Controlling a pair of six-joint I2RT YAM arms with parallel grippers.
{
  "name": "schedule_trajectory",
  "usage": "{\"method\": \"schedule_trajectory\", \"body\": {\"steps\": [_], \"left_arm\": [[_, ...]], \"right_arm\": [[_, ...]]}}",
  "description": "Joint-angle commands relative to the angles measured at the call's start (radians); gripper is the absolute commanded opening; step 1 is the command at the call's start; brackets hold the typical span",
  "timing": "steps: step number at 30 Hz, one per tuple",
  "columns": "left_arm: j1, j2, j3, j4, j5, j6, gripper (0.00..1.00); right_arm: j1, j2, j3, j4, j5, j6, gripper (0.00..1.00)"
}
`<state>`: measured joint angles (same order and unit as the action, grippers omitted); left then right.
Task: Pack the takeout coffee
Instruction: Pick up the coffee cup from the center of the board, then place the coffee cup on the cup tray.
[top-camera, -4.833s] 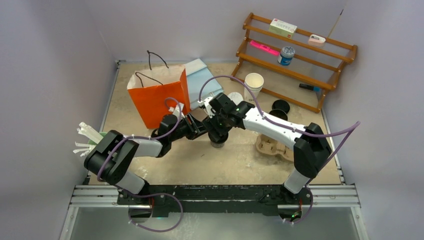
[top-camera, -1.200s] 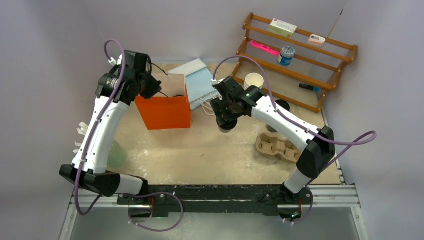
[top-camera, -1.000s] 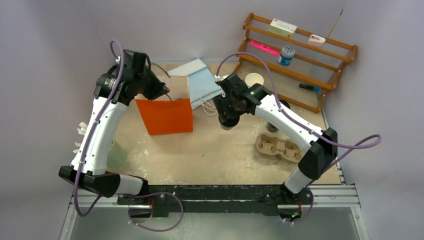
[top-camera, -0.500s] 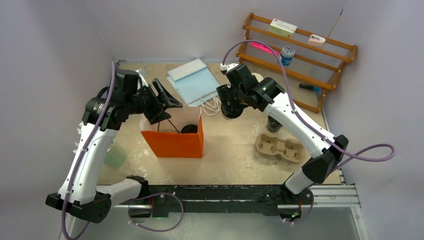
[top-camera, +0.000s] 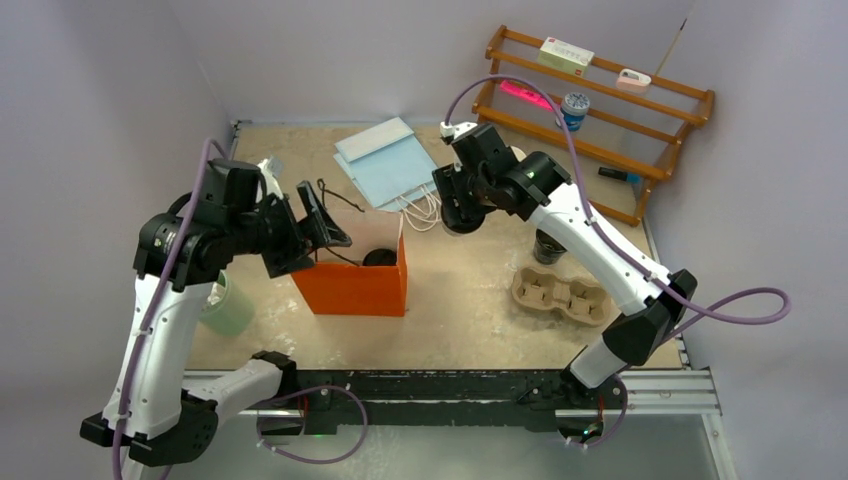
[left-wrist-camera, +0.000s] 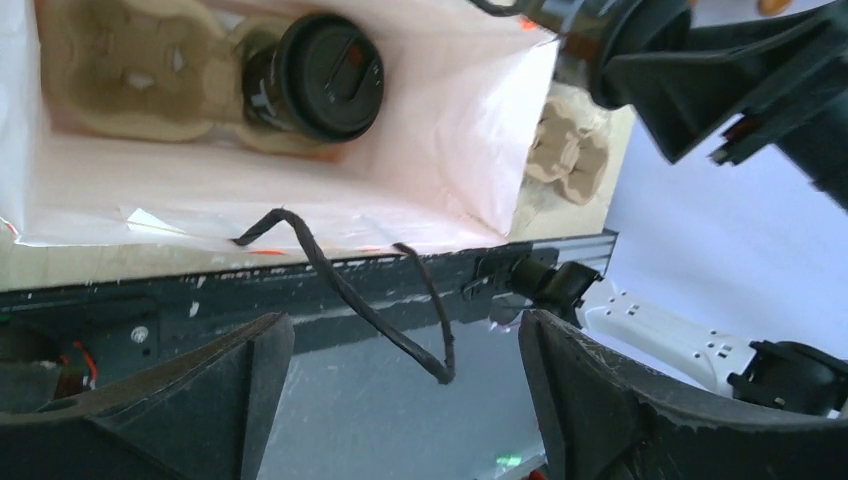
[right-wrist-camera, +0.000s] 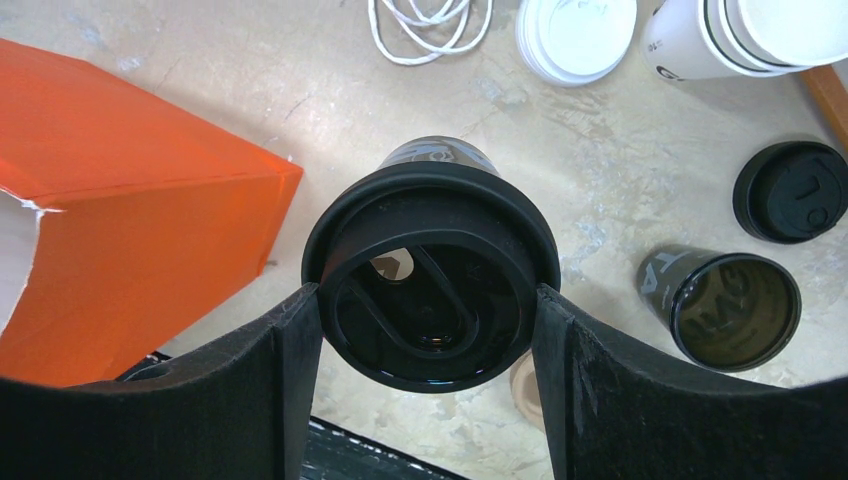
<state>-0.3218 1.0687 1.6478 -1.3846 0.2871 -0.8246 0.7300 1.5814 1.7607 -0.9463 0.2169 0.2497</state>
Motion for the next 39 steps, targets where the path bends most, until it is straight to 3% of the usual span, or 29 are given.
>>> {"method": "schedule_trajectory", "body": {"steps": [1,7,11,13,20,23,24,31,39], "left_arm": [[-0.002,-0.001,0.002,-0.048,0.026,0.025,0.89],[-0.002,0.007,0.195,-0.047,-0.237,0.027,0.91],[-0.002,0.061,0.383,-0.048,-0.397,0.231,0.91],[-0.002,0.077,0.402,-0.047,-0.486,0.284,0.91],[0.001,0.206,0.298,-0.041,-0.511,0.41,0.9],[0.01,0.222,0.23,-0.004,-0.491,0.423,0.58],[0.015,0.218,0.197,0.013,-0.481,0.427,0.52],[0.043,0.195,-0.044,0.125,-0.412,0.425,0.63],[0.046,0.209,-0.042,0.115,-0.492,0.416,0.66]], "right_arm": [[-0.004,0.007,0.054,-0.006,-0.014,-0.008,0.32],[-0.004,0.001,0.04,0.009,-0.04,-0.003,0.32],[-0.004,-0.007,0.031,0.014,-0.042,-0.005,0.32],[-0.004,-0.008,0.026,0.017,-0.047,-0.006,0.32],[-0.004,-0.021,0.027,0.017,-0.061,-0.009,0.32],[-0.004,-0.027,0.021,0.017,-0.063,-0.01,0.32],[-0.004,-0.028,0.02,0.017,-0.065,-0.009,0.32],[-0.004,-0.032,0.042,0.012,-0.065,-0.009,0.32],[-0.004,-0.057,0.027,0.011,-0.052,-0.01,0.32]]}}
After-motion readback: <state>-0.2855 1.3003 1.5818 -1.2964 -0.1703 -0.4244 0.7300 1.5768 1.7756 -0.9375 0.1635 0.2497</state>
